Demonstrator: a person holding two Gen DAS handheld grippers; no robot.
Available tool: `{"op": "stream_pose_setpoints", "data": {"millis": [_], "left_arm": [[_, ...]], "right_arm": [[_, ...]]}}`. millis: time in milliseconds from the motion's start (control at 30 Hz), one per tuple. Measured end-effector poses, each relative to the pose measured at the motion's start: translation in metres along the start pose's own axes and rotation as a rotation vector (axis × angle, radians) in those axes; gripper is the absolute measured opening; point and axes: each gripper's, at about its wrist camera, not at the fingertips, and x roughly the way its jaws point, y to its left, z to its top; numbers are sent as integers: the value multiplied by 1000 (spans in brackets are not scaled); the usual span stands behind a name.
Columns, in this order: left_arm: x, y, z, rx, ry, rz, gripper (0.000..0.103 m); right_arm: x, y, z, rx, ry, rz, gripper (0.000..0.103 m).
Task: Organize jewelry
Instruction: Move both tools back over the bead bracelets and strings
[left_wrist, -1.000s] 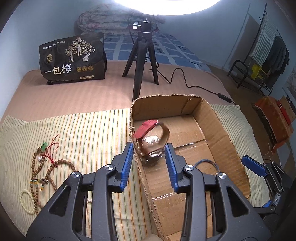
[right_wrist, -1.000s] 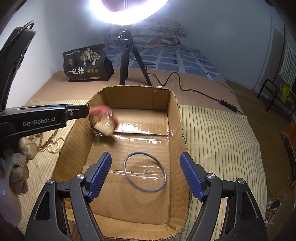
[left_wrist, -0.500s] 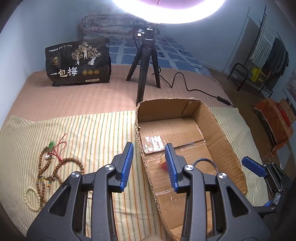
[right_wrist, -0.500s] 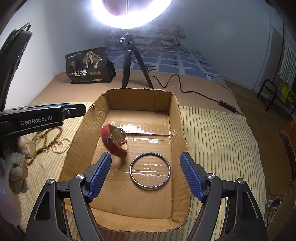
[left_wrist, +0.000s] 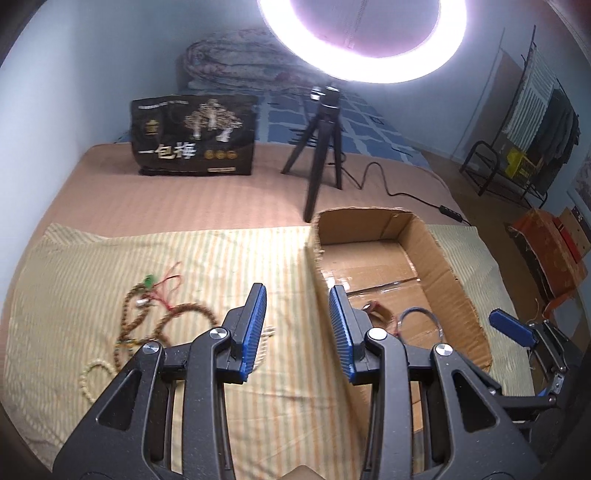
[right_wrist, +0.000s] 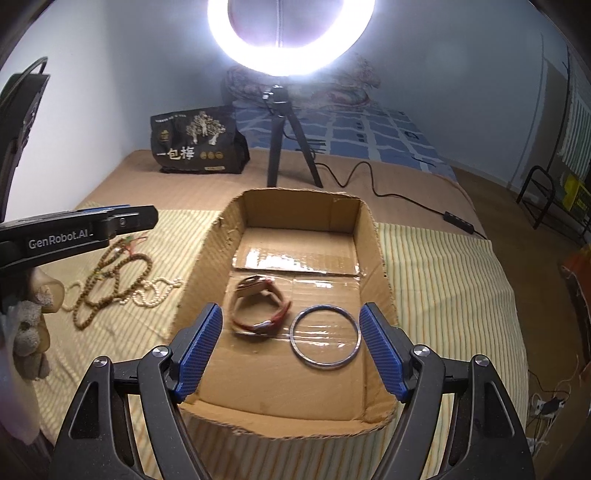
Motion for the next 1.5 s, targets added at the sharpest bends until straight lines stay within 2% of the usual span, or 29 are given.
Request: {"op": "stream_pose_setpoints", "data": {"millis": [533,833,1167,1500], "left_arm": [[-48,106,-26,-59,-12,115,35],[-60,169,-46,-108,27,163,35],[-50,216,-65,-148,100,149,35],[-19,229,-82,-138,194,98,35]], "right_arm": [[-13,59,4,-57,-1,83,77],[-7,102,5,-97,18,140,77],[20,142,-2,-83,107,233,77],[64,164,-11,-29,238,338,76]]}}
